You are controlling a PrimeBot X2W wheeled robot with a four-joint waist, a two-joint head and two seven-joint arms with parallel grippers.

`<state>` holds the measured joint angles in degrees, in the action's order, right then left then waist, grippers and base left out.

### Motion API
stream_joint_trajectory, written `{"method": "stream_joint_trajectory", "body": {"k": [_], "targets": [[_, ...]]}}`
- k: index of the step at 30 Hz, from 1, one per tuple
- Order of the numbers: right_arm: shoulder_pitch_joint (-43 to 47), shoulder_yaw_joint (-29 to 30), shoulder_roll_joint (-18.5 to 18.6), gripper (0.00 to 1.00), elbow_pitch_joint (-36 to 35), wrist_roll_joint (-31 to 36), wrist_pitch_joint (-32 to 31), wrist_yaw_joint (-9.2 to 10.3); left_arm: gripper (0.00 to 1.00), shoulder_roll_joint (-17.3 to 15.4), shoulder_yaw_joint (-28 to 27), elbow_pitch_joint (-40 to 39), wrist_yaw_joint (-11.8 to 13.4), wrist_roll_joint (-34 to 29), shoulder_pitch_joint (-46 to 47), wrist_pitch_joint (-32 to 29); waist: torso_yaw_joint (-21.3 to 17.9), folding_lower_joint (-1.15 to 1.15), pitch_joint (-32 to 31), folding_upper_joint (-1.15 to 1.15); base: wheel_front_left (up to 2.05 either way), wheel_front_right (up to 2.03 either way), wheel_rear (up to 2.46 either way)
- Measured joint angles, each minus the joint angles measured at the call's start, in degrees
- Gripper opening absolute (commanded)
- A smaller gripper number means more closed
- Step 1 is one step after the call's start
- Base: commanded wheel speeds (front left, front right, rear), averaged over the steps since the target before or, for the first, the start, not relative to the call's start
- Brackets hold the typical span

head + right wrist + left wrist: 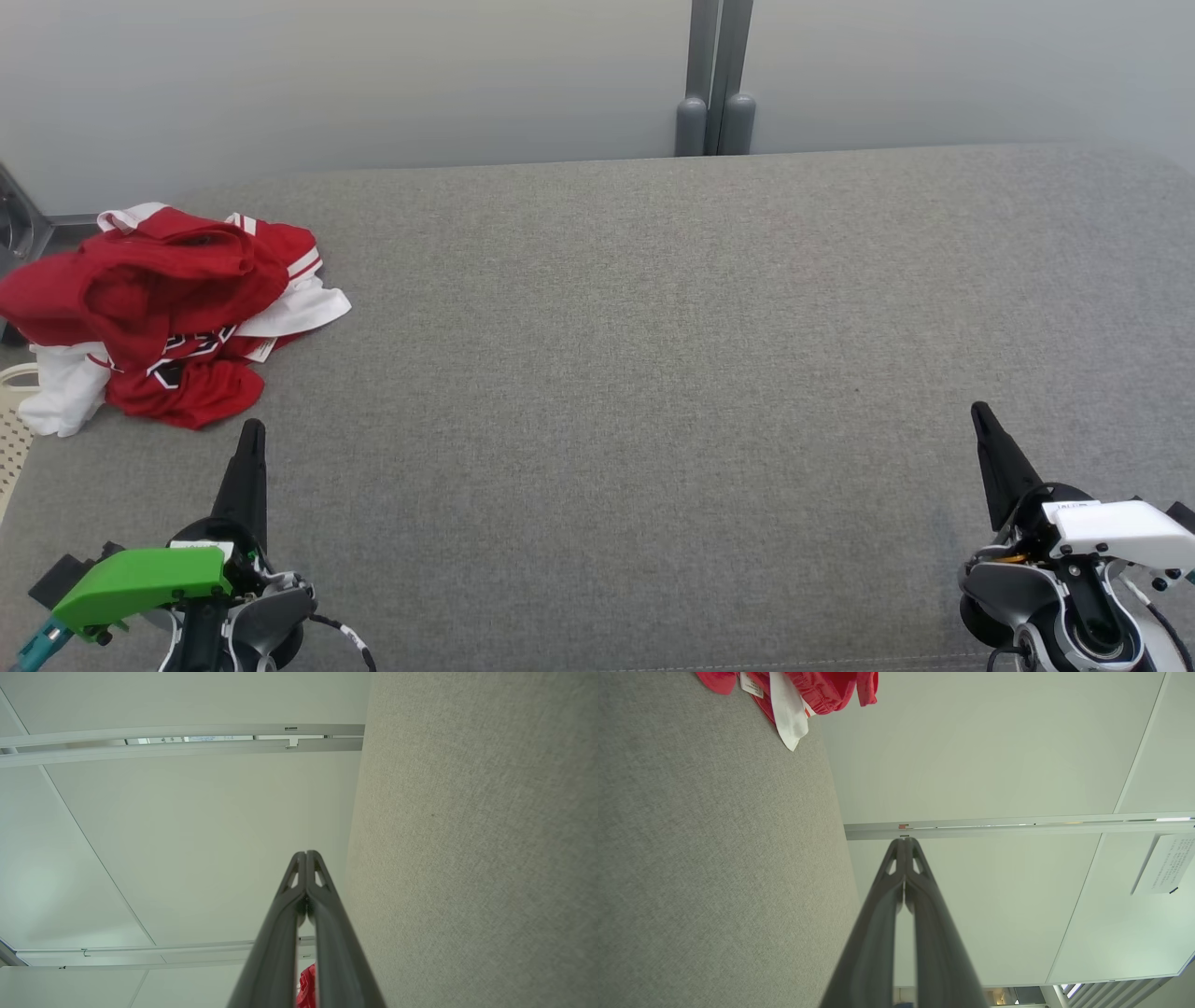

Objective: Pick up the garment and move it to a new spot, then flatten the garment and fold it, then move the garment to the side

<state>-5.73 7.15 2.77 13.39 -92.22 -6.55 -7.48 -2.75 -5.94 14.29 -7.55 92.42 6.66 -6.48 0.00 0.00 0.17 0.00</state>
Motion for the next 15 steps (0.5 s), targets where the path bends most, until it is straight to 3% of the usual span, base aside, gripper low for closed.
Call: {"method": "stream_joint_trajectory", "body": {"k": [15], "targets": [[0.00, 0.00, 0.00, 0.00, 0.00, 0.00, 0.00, 0.00, 0.00, 0.00, 0.00, 0.00, 0.00, 0.00, 0.00, 0.00, 0.00, 0.00, 0.00, 0.00, 0.00, 0.00, 0.00]]}}
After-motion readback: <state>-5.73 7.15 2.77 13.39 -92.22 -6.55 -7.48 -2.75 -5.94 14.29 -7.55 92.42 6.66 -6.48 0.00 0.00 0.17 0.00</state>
